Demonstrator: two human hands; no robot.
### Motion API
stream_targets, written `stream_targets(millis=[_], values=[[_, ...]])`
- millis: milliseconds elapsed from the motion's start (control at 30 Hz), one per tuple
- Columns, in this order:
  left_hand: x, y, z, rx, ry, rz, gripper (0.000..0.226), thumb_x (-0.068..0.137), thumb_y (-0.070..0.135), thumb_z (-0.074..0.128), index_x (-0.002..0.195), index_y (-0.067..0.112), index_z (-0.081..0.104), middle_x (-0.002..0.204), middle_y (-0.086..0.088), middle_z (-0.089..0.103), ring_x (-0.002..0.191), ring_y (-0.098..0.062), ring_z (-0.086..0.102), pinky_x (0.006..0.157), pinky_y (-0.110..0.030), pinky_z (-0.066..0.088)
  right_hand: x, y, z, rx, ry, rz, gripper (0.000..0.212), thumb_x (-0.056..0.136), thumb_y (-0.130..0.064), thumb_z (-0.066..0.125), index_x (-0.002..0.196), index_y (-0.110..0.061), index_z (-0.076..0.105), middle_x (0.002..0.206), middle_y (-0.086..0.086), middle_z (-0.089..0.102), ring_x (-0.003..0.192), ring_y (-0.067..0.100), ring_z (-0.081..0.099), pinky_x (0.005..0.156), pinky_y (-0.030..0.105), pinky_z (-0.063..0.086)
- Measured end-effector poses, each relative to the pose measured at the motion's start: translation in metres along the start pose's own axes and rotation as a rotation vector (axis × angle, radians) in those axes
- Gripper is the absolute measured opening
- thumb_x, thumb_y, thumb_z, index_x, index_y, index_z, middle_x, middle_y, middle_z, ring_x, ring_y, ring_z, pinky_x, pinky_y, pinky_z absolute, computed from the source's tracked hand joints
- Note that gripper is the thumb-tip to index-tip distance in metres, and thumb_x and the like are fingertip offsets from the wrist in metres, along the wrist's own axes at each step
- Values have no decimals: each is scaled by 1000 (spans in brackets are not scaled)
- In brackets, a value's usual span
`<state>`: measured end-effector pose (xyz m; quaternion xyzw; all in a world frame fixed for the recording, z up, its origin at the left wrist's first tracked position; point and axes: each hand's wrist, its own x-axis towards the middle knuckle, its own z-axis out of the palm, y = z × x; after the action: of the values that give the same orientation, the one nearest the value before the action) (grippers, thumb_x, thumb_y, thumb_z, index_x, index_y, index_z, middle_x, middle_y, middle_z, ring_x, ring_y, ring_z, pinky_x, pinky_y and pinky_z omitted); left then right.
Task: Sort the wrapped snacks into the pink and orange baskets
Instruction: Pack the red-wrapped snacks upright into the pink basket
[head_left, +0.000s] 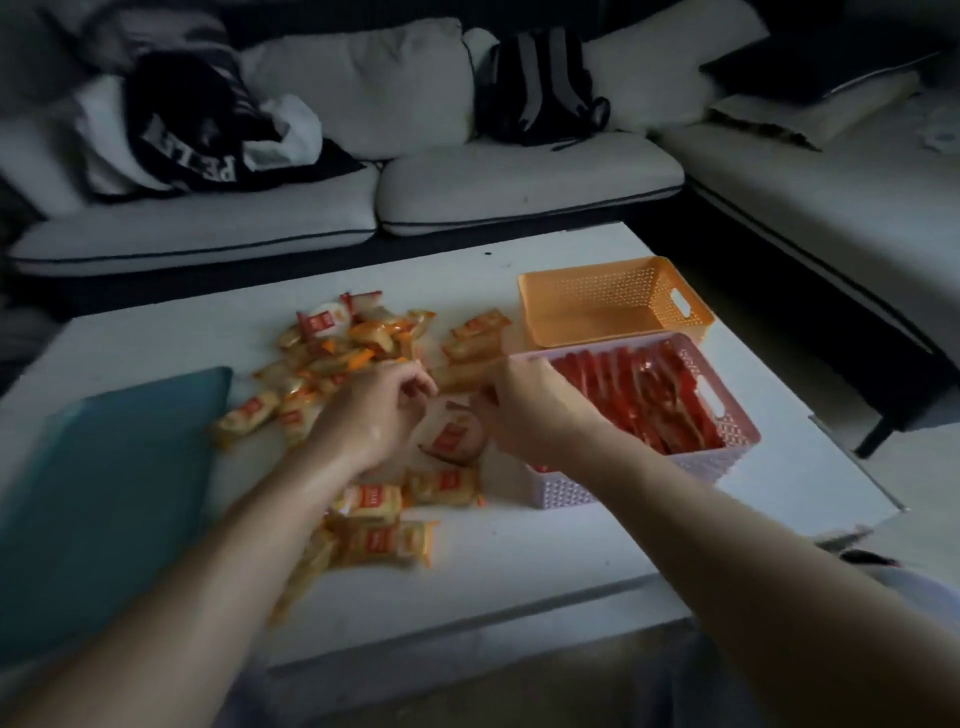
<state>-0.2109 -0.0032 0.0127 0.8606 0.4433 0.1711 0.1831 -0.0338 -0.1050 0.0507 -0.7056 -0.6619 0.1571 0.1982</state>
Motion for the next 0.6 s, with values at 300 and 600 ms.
stream_targets(millis=[300,600], values=[[-87,-66,0,275,-446,-146,72,77,62,76,140,44,49,140,11,31,132,-17,35,102,-39,44,21,-27,108,-293,-368,141,53,100,-25,48,150,-13,34,151,16,34,128,39,52,99,47,50],[-74,-99,-16,278,-320,-172,50,88,48,70,135,45,53,144,10,34,135,-19,35,98,-41,47,71,-26,121,-297,-216,237,54,99,-33,47,148,-14,36,146,13,37,133,42,38,100,48,44]])
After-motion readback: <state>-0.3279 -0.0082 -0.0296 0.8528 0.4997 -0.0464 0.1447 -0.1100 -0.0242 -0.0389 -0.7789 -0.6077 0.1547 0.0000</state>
